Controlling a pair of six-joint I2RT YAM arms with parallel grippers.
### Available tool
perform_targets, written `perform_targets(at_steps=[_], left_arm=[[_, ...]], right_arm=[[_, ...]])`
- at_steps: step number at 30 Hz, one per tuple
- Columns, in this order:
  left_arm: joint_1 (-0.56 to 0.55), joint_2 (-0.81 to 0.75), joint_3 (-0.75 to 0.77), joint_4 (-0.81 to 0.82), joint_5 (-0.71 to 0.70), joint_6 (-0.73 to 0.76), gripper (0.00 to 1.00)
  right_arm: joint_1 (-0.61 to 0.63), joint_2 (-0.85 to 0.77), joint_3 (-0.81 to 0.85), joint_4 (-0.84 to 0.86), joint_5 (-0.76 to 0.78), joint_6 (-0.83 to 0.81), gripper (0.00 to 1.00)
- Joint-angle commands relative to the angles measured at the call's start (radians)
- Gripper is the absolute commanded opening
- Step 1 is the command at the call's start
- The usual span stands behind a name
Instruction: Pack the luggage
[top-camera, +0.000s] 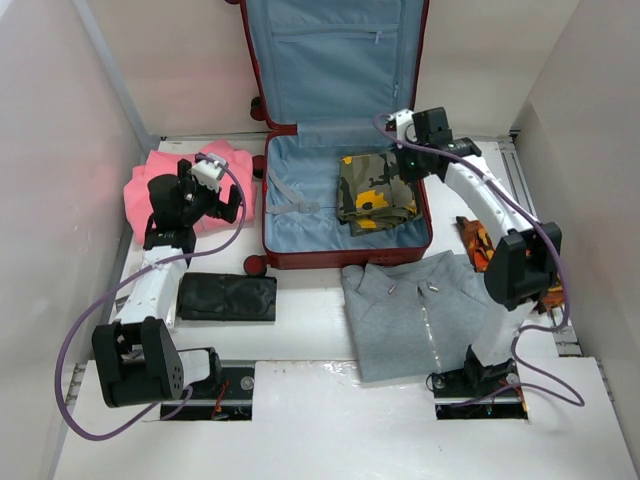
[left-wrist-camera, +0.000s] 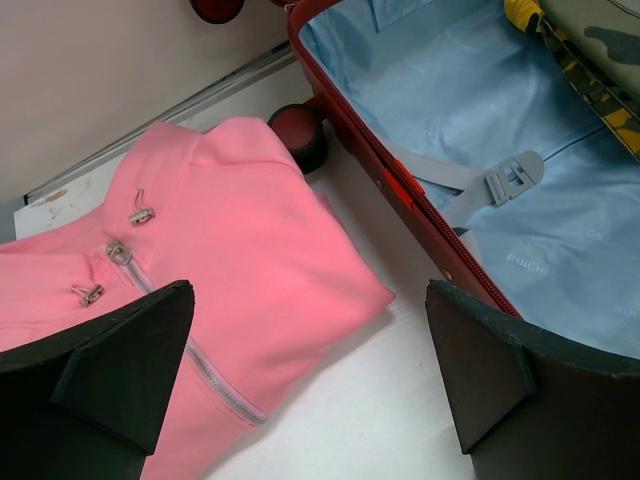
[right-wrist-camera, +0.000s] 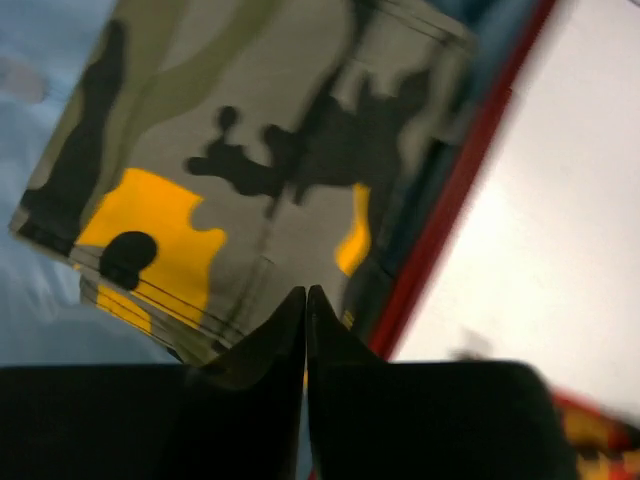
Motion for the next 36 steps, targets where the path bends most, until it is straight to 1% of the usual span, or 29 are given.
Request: perform_targets(at_steps=[1,2,4,5,9,11,13,15,16,17,18,19,21,22,23,24,25,28,30,32,34,36], left_arm=[[-0.006,-0.044,-0.008,0.041,0.023,0.012,1.0],[-0.006,-0.044,-0.008,0.041,0.011,0.012,1.0],[-0.006,-0.053,-0.008,0.041,-0.001,0.023,1.0],[-0.006,-0.054,-0.021,0.041,-0.01,0.023,1.0],[-0.006,-0.054,-0.021,0.041,-0.01,0.023,1.0],[-0.006,-0.054,-0.021,0.041,-0.01,0.014,1.0],[-0.006,-0.054,-0.021,0.041,-0.01,0.003,1.0],[-0.006,-0.054,-0.021,0.041,-0.01,-0.031,1.0],[-0.006,-0.054,-0.021,0.057,-0.01,-0.045,1.0],[-0.006,-0.054,-0.021,0.057,-0.02,-0.055,1.0],[-0.006,-0.054,-0.03,0.067,-0.02,-0.056,1.0],[-0.006,-0.054,-0.03,0.067,-0.008,-0.066,1.0],[-0.006,-0.054,-0.041,0.098,0.002,-0.078,1.0],[-0.006,-0.054,-0.065,0.124,0.002,-0.094,1.0],[-0.006,-0.054,-0.065,0.138,0.012,-0.094,1.0],[-0.006,-0.054,-0.079,0.149,0.022,-0.106,1.0],[-0.006,-0.063,-0.079,0.159,0.022,-0.106,1.0],[-0.006,-0.063,-0.097,0.187,0.031,-0.106,1.0],[-0.006,-0.052,-0.097,0.199,0.031,-0.106,1.0],[-0.015,-0.052,-0.097,0.199,0.017,-0.074,1.0],[-0.043,-0.041,-0.097,0.209,-0.007,-0.047,1.0],[-0.043,-0.031,-0.107,0.221,-0.017,-0.027,1.0]], right_arm=[[-0.008,0.09,0.013,0.002,-0.152,-0.04,0.02],[-0.008,0.125,-0.001,0.012,-0.176,-0.026,0.0],[-0.017,0.158,-0.039,0.049,-0.19,-0.017,0.0],[-0.017,0.196,-0.04,0.049,-0.191,-0.017,0.0],[-0.037,0.251,-0.031,0.049,-0.181,-0.032,0.0],[-0.037,0.236,0.003,0.039,-0.181,-0.054,0.0],[-0.037,0.184,0.037,0.005,-0.172,-0.077,0.0],[-0.056,0.14,0.084,-0.016,-0.172,-0.089,0.26],[-0.073,0.086,0.094,-0.027,-0.172,-0.089,0.39],[-0.095,0.057,0.094,-0.055,-0.172,-0.089,0.54],[-0.156,0.026,0.094,-0.067,-0.183,-0.089,0.75],[-0.195,-0.004,0.074,-0.067,-0.192,-0.089,0.86],[-0.281,-0.086,0.027,-0.101,-0.212,-0.08,1.0],[-0.369,-0.13,-0.036,-0.112,-0.195,-0.053,1.0],[-0.411,-0.15,-0.073,-0.125,-0.168,-0.036,1.0],[-0.447,-0.169,-0.11,-0.153,-0.087,-0.022,1.0],[-0.493,-0.183,-0.186,-0.153,-0.048,-0.022,1.0],[-0.517,-0.207,-0.276,-0.178,0.041,-0.022,1.0],[-0.518,-0.197,-0.339,-0.19,0.041,-0.008,1.0],[-0.518,-0.196,-0.4,-0.201,0.021,0.006,1.0],[-0.518,-0.241,-0.443,-0.164,0.021,0.037,1.0],[-0.518,-0.262,-0.5,-0.144,0.05,0.046,1.0]])
